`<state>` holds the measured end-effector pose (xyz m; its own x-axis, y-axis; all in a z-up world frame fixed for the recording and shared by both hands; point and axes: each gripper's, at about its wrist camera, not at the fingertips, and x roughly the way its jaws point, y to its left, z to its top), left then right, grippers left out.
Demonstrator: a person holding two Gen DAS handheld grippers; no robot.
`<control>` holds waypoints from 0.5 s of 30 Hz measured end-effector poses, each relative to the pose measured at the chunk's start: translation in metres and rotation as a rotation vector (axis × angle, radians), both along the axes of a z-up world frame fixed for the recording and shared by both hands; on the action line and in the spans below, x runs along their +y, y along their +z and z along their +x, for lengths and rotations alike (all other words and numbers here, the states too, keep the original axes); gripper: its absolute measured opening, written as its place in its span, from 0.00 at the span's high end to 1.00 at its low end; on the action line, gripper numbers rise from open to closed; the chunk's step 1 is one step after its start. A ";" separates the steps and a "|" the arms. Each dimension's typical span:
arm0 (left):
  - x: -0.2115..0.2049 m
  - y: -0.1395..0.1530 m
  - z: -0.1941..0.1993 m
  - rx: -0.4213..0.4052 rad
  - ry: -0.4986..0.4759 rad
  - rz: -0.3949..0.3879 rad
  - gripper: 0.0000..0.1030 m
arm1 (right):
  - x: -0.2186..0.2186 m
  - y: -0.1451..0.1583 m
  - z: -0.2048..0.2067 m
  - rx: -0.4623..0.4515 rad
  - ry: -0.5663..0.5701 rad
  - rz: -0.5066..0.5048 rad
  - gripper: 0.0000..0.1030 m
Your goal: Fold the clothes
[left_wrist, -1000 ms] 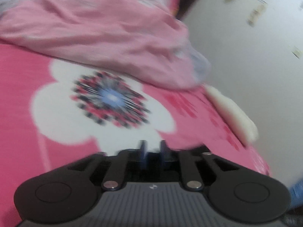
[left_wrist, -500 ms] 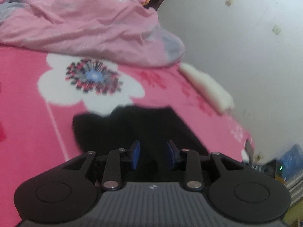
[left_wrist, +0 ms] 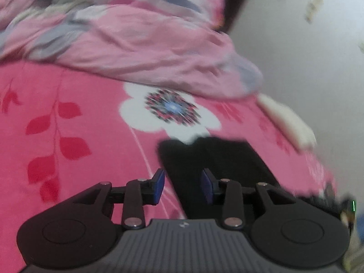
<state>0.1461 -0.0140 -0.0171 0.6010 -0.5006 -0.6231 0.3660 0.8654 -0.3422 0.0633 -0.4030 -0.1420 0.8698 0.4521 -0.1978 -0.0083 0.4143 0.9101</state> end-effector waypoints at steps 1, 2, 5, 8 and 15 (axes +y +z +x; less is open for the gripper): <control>-0.009 0.002 -0.014 -0.011 -0.032 0.023 0.63 | 0.000 0.000 0.000 0.000 0.002 -0.004 1.00; -0.017 0.002 -0.025 -0.022 -0.058 0.040 0.62 | 0.001 0.001 0.000 -0.001 0.005 -0.010 1.00; -0.036 -0.005 -0.053 -0.048 -0.109 0.067 0.62 | 0.003 0.004 -0.001 0.004 0.005 -0.038 1.00; -0.053 -0.014 -0.078 -0.070 -0.156 0.096 0.62 | 0.006 0.006 -0.002 0.014 -0.003 -0.073 1.00; -0.070 -0.048 -0.101 -0.066 -0.168 0.170 0.62 | -0.015 0.023 -0.048 0.084 -0.203 -0.194 0.96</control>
<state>0.0452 -0.0842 -0.0648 0.5603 -0.4882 -0.6691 0.5260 0.8337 -0.1678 0.0158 -0.4184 -0.1189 0.9155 0.2175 -0.3385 0.1642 0.5661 0.8078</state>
